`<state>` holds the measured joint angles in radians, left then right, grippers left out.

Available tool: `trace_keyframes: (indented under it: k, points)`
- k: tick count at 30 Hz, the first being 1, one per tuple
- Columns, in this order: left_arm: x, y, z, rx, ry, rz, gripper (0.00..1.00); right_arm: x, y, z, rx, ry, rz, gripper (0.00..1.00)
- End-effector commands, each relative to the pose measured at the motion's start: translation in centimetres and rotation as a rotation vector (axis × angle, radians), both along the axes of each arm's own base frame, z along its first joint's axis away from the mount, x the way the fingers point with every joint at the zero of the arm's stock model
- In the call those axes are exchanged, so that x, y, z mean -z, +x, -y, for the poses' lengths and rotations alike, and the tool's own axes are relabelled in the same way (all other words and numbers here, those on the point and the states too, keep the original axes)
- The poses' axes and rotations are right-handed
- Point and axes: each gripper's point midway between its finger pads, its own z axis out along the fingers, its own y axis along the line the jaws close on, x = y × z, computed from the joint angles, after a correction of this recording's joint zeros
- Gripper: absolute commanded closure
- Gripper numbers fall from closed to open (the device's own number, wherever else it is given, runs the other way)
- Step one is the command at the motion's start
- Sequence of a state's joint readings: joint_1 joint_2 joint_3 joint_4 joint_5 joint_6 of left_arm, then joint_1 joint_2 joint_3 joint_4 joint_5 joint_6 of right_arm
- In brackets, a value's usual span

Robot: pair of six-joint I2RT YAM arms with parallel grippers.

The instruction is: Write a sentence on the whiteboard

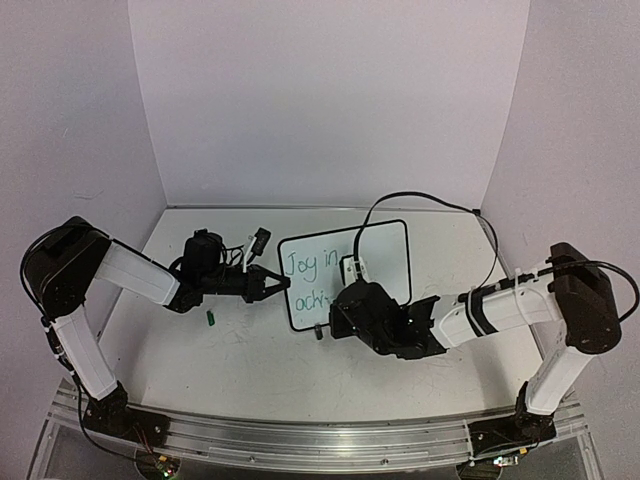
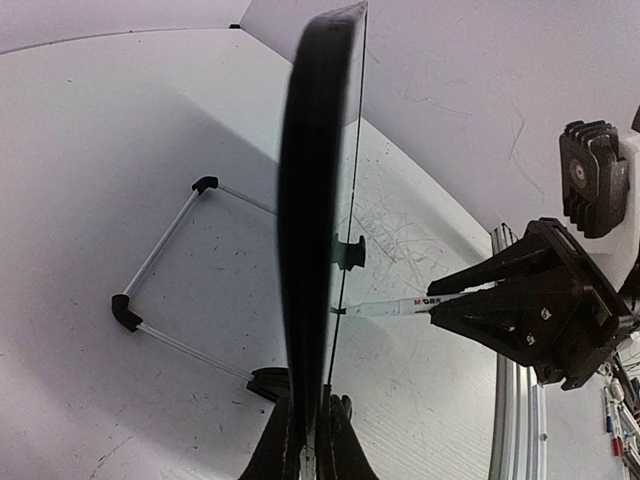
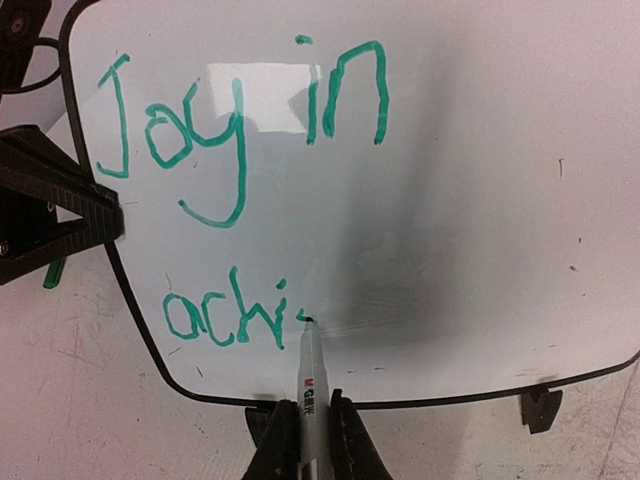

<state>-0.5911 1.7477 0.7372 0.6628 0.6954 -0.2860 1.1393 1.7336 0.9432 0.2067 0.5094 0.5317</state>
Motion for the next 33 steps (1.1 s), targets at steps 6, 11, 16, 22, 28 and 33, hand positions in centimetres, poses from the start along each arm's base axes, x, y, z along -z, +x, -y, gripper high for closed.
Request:
trace_keyframes:
  k: [6, 11, 16, 22, 28, 33]
  points:
    - [-1.6, 0.4, 0.4, 0.000, -0.006, 0.053, 1.00, -0.9, 0.9, 2.0, 0.100, 0.002, 0.024, 1.00]
    - [-1.6, 0.3, 0.5, 0.002, -0.006, 0.053, 1.00, -1.6, 1.1, 1.5, 0.081, 0.021, 0.041, 1.00]
    - [-1.6, 0.3, 0.4, 0.001, -0.006, 0.054, 1.00, -2.5, 1.4, 1.3, 0.081, 0.035, 0.060, 1.00]
    - [-1.5, 0.3, 0.4, 0.003, -0.005, 0.052, 1.00, -3.2, 1.6, 1.3, 0.086, 0.041, 0.071, 1.00]
    - [-1.5, 0.3, 0.5, 0.004, -0.004, 0.051, 1.00, -2.9, 1.6, 0.6, 0.064, 0.033, 0.065, 1.00]
    - [-1.4, 0.3, 0.5, 0.005, -0.003, 0.051, 1.00, -2.8, 1.6, 0.1, 0.049, 0.037, 0.061, 1.00]
